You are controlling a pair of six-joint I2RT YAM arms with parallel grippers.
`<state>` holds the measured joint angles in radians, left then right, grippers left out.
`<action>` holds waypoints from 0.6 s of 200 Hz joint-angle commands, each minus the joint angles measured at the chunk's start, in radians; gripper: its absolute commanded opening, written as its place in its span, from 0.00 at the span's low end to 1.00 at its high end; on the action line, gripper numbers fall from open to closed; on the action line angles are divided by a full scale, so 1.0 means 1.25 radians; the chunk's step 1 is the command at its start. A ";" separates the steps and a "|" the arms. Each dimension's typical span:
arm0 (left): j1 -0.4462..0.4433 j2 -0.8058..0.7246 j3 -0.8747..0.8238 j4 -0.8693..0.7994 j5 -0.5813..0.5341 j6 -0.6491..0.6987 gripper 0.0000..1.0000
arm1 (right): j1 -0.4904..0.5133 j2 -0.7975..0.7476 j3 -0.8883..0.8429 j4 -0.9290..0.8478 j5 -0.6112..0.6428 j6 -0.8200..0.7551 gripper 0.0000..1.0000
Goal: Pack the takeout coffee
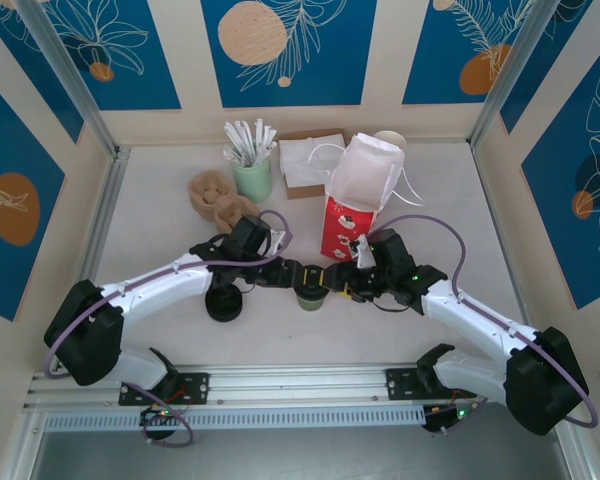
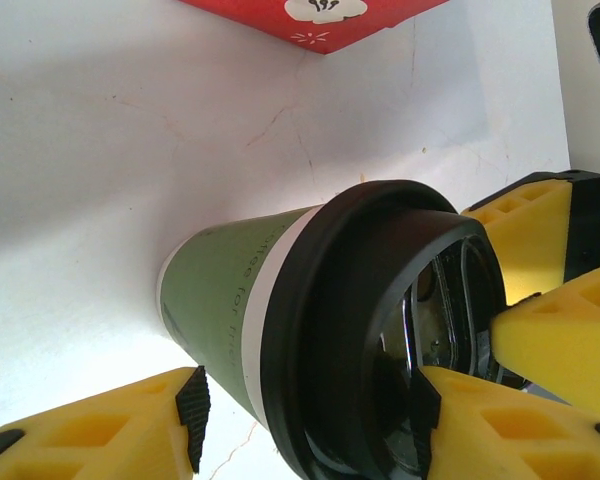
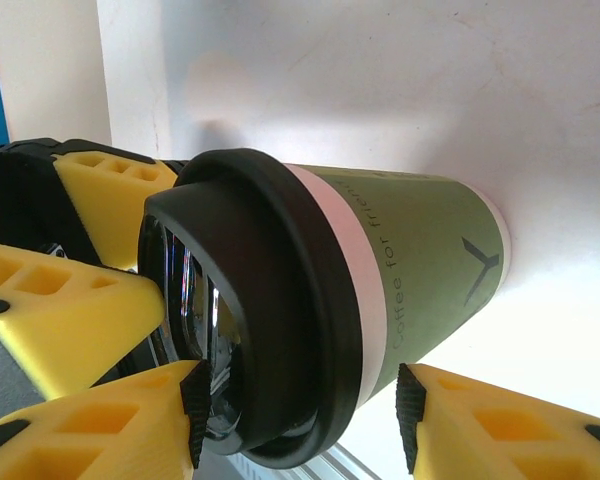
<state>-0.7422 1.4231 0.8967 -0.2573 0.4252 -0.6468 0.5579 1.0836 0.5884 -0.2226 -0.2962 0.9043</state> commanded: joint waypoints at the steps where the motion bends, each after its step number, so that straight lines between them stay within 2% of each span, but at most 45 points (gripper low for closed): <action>1: -0.007 0.010 -0.012 -0.009 -0.008 0.008 0.56 | 0.008 0.001 0.025 -0.011 0.008 -0.019 0.54; 120: -0.006 0.005 -0.051 0.021 -0.003 -0.007 0.54 | 0.012 0.004 -0.003 -0.016 0.036 -0.008 0.51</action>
<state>-0.7422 1.4231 0.8753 -0.2173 0.4358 -0.6487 0.5640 1.0840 0.5892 -0.2249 -0.2687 0.9009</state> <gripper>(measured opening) 0.543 0.513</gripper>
